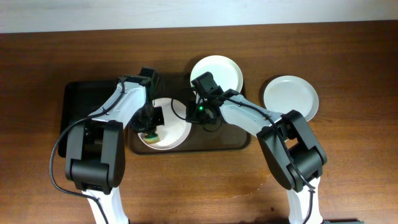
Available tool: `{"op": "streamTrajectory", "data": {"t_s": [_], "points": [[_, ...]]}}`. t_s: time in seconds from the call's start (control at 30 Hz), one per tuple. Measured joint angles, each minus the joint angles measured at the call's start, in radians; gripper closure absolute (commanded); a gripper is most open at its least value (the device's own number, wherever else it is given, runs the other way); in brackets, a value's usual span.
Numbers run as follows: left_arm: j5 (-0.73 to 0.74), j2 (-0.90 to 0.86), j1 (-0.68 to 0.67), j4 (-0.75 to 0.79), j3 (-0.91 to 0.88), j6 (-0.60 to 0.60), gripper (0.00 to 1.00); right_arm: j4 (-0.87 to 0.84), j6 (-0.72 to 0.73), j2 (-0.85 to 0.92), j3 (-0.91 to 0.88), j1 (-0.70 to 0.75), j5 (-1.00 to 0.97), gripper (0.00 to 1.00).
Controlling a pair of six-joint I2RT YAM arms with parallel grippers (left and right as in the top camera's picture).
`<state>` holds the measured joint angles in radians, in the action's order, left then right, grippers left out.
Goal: Clean dirty plates on tray and stack at the side
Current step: 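Scrub the second plate with the sponge while the right gripper holds it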
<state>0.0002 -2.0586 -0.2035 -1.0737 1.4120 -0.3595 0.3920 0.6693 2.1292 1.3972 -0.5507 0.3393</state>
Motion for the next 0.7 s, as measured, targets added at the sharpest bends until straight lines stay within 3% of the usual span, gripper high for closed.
{"op": "streamTrajectory", "data": {"t_s": [0.13, 0.3, 0.57, 0.7], "points": [[0.022, 0.0, 0.005, 0.013, -0.008, 0.084, 0.99, 0.0, -0.012, 0.0, 0.0, 0.0, 0.0, 0.96], [-0.099, 0.013, -0.003, 0.332, -0.027, 0.066, 0.99, -0.008, 0.034, 0.0, 0.002, 0.01, -0.023, 0.96], [-0.168, 0.013, -0.009, 0.508, -0.055, 0.074, 0.99, -0.002, 0.056, 0.002, 0.007, 0.009, -0.024, 0.96], [0.056, -0.018, 0.008, 0.566, -0.01, 0.32, 0.99, 0.002, 0.064, 0.002, 0.008, 0.009, -0.027, 0.96]]}}
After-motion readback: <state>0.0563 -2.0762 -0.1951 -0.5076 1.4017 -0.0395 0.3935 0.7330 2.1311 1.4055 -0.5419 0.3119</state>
